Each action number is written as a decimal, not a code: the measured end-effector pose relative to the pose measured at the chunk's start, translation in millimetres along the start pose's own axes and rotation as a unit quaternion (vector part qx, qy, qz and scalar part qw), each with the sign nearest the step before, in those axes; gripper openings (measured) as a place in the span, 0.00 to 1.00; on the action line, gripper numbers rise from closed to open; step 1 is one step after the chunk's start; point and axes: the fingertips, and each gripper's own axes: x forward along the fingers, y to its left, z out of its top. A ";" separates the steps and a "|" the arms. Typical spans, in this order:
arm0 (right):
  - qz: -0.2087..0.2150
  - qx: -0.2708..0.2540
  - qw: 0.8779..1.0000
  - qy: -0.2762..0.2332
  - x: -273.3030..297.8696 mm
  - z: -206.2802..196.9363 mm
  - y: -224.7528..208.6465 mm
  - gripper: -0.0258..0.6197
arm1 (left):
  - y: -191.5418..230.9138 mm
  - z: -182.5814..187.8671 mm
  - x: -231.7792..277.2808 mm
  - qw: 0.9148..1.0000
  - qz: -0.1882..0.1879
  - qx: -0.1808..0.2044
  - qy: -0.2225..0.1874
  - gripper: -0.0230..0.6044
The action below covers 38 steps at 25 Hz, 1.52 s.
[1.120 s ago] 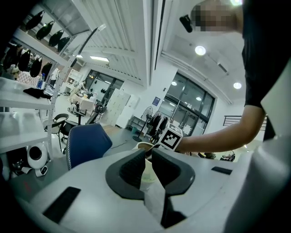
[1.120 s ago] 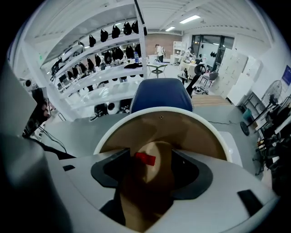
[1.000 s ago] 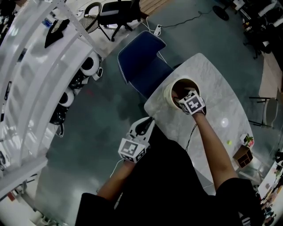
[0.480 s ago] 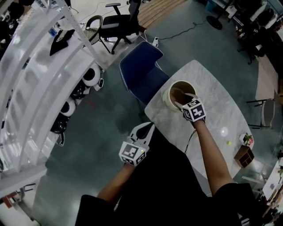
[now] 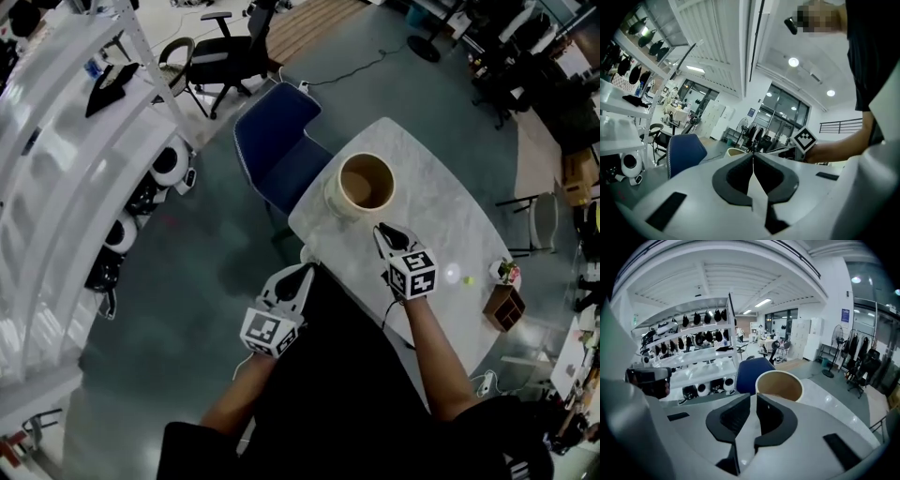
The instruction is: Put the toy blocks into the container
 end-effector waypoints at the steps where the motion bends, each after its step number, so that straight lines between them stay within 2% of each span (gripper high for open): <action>1: -0.007 0.011 1.000 -0.012 -10.0 -2.8 4.1 0.09 | -0.1 -4.3 -3.0 1.000 -0.001 -0.004 0.003 0.05; 3: -0.035 0.027 0.998 -0.033 -31.5 -8.1 7.2 0.05 | -1.3 -10.0 -8.0 1.000 -0.004 -0.012 0.006 0.05; 7: -0.089 0.038 0.995 -0.040 -77.5 -32.2 3.5 0.04 | -18.3 -22.4 -7.4 0.999 -0.028 -0.023 0.014 0.05; 13: -0.101 0.078 0.991 -0.042 -124.3 -69.4 -0.5 0.04 | -63.9 -36.9 12.9 0.997 -0.068 -0.014 0.027 0.05; 17: -0.117 0.101 0.986 -0.061 -160.4 -89.0 -10.3 0.04 | -103.2 -47.0 34.2 0.993 -0.108 0.008 0.050 0.05; 23: -0.155 0.168 0.967 -0.111 -254.6 -149.4 -57.2 0.04 | -192.7 -82.3 75.8 0.983 -0.155 0.048 0.088 0.04; 30: -0.214 0.225 0.941 -0.132 -385.5 -254.0 -127.4 0.04 | -319.7 -149.0 109.5 0.975 -0.170 0.061 0.132 0.04; 34: -0.218 0.237 0.936 -0.144 -440.7 -301.9 -150.9 0.04 | -372.9 -182.2 129.4 0.976 -0.155 0.060 0.141 0.04; 38: -0.207 0.240 0.936 -0.156 -477.4 -334.8 -167.0 0.04 | -432.1 -212.6 146.8 0.967 -0.171 0.103 0.159 0.05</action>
